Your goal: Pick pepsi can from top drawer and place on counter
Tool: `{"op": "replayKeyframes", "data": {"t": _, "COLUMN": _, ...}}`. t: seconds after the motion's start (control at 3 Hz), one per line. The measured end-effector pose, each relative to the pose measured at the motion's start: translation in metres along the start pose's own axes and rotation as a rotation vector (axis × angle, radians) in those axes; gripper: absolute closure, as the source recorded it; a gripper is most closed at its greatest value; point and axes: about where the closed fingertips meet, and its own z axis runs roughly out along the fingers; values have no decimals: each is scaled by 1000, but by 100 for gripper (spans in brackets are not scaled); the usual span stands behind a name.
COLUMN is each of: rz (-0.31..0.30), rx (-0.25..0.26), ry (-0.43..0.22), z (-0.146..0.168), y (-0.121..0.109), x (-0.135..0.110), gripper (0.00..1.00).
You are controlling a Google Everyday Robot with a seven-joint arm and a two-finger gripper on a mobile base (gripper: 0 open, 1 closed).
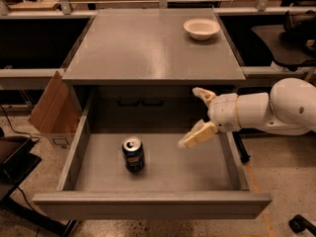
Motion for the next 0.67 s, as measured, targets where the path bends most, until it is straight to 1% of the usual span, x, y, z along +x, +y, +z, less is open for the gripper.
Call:
{"op": "replayKeyframes", "data": {"t": 0.33, "rz": -1, "rx": -9, "ry": 1, "z": 0, "y": 2, "x": -1, "gripper": 0}}
{"op": "replayKeyframes", "data": {"t": 0.67, "rz": -10, "rx": -46, "ry": -47, "z": 26, "y": 19, "x": 0, "gripper": 0}}
